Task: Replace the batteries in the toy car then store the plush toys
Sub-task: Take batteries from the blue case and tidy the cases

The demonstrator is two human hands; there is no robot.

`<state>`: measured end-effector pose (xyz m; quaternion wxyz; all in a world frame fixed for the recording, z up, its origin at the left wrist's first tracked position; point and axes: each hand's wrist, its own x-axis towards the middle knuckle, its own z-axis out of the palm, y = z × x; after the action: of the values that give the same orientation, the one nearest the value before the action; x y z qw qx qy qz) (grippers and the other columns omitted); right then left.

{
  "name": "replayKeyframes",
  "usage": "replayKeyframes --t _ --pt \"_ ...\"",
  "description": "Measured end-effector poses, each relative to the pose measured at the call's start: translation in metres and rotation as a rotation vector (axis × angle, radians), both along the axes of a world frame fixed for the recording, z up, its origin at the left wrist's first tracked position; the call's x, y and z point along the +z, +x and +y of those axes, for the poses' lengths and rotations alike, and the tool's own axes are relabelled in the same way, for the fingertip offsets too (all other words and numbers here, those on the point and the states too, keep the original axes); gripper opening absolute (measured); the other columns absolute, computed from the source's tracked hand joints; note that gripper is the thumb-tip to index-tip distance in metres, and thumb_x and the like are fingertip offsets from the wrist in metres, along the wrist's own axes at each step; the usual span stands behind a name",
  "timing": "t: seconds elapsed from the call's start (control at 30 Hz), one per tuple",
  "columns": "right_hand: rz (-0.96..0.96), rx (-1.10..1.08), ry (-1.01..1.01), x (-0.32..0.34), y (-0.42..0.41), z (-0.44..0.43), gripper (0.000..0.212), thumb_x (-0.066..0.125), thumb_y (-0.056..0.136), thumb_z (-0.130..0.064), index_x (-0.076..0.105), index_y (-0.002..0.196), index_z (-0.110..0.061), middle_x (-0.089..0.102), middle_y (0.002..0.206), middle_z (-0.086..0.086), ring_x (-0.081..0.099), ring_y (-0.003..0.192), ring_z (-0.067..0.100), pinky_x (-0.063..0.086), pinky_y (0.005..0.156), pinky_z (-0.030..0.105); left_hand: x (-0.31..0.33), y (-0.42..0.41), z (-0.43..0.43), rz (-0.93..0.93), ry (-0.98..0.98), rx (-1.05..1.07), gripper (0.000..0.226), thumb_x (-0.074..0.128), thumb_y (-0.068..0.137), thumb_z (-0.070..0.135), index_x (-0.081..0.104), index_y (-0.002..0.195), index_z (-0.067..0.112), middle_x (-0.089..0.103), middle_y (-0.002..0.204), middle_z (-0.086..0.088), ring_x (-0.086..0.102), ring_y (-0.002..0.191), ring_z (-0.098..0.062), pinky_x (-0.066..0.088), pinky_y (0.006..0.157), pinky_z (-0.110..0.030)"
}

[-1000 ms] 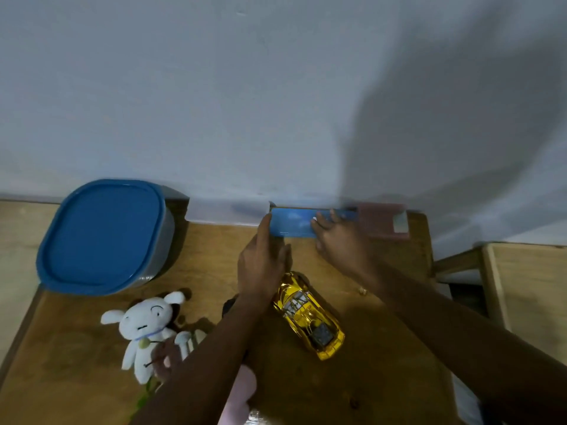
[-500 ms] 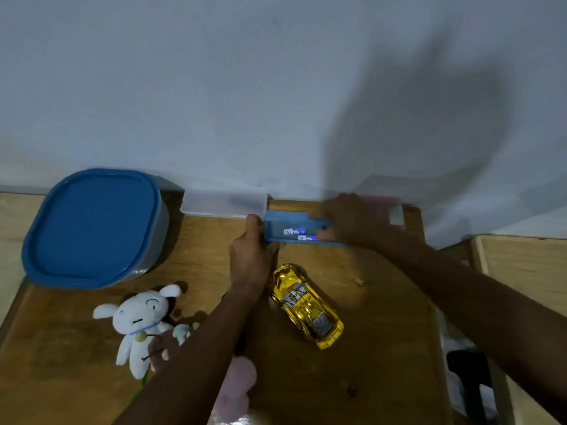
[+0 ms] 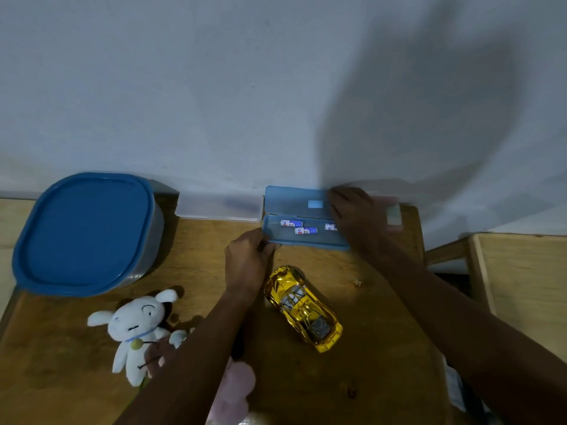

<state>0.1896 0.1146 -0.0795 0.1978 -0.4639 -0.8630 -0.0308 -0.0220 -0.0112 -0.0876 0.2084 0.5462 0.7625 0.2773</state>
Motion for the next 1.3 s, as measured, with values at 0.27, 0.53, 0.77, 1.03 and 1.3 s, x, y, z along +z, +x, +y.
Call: replayKeyframes --t 0.27,0.53,0.77,1.03,1.3 --pt "0.122 0.012 -0.064 0.001 0.005 -0.008 0.021 0.070 0.078 -0.005 0.072 0.099 -0.008 0.072 0.100 0.007 0.066 0.094 0.025 0.045 0.079 0.029 0.001 0.004 -0.004 -0.024 0.014 0.008 0.019 0.077 0.084 0.018 0.072 0.101 0.011 0.074 0.107 -0.006 0.068 0.098 -0.017 0.059 0.080 -0.033" --pt "0.148 0.031 -0.103 0.011 0.001 -0.027 0.026 0.075 0.075 -0.006 0.075 0.100 -0.010 0.074 0.098 0.006 0.067 0.091 0.025 0.049 0.077 0.029 0.009 0.002 -0.006 -0.066 -0.015 0.010 0.035 0.079 0.083 0.019 0.070 0.116 0.011 0.072 0.117 -0.008 0.067 0.105 -0.017 0.058 0.087 -0.031" --pt "0.185 0.045 -0.269 0.016 -0.008 -0.048 0.023 0.074 0.079 -0.009 0.073 0.102 -0.013 0.074 0.091 0.005 0.068 0.081 0.025 0.057 0.071 0.039 0.017 -0.007 -0.020 -0.055 -0.002 -0.060 0.038 0.074 0.088 0.024 0.067 0.123 0.012 0.071 0.119 -0.005 0.066 0.106 -0.016 0.055 0.088 -0.027" --pt "0.161 0.044 -0.338 0.026 -0.010 -0.069 0.017 0.071 0.083 -0.011 0.075 0.100 -0.014 0.074 0.087 0.006 0.068 0.077 0.023 0.057 0.067 0.035 0.035 -0.006 -0.024 -0.016 0.018 -0.082 0.038 0.070 0.091 0.026 0.066 0.125 0.010 0.070 0.122 -0.007 0.065 0.109 -0.018 0.056 0.092 -0.036" --pt "0.072 -0.170 -0.595 0.009 -0.013 -0.054 0.024 0.050 0.099 -0.016 0.070 0.113 -0.014 0.071 0.105 0.010 0.065 0.095 0.024 0.047 0.081 0.030 0.028 -0.009 -0.012 0.068 -0.066 -0.106 0.037 0.069 0.092 0.022 0.065 0.128 0.013 0.066 0.128 -0.007 0.062 0.114 -0.020 0.048 0.094 -0.028"
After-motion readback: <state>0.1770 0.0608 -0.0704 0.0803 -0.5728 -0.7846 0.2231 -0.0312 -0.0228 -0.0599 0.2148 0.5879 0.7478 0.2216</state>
